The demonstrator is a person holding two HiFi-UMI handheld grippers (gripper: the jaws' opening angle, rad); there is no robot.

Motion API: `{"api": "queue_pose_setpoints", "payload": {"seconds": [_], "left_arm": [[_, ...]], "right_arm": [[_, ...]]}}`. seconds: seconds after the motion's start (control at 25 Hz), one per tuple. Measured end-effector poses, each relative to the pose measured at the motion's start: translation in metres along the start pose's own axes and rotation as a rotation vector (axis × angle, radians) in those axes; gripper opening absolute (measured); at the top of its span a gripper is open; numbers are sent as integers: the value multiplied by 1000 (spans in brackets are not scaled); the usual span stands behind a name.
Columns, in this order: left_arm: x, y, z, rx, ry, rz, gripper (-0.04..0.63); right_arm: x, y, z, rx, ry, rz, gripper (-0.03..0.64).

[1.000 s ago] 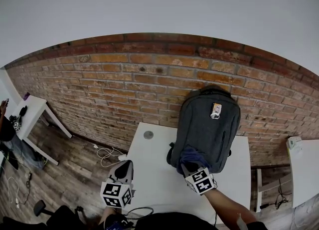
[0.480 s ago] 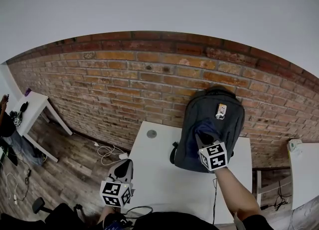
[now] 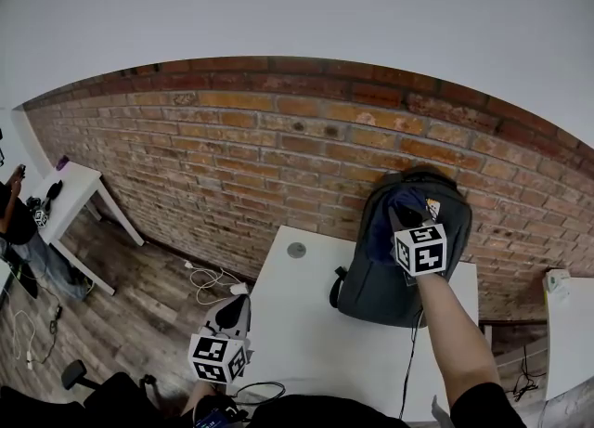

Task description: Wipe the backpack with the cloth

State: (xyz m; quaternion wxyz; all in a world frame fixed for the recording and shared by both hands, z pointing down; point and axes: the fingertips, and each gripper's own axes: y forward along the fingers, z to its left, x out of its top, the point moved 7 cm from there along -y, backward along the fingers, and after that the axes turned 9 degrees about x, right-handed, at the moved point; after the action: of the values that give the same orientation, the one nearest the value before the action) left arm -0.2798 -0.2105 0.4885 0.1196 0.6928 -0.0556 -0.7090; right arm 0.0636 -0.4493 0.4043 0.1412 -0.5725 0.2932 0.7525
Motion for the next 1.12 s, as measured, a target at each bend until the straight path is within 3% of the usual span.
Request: {"api": "queue_pose_setpoints", "payload": {"seconds": [0.4,0.68,1.12], "left_arm": [[-8,-7,14,34,-30,1,-3],[-11,-5,19,30,-33,14,-3],[-11,3,19,-11,-16,19,-3]], "right_arm": [[37,24,-16,-57,-51,9,30],[29,35,10,-12,-56,30,29],[-18,40,64,81,57,65,30]]}}
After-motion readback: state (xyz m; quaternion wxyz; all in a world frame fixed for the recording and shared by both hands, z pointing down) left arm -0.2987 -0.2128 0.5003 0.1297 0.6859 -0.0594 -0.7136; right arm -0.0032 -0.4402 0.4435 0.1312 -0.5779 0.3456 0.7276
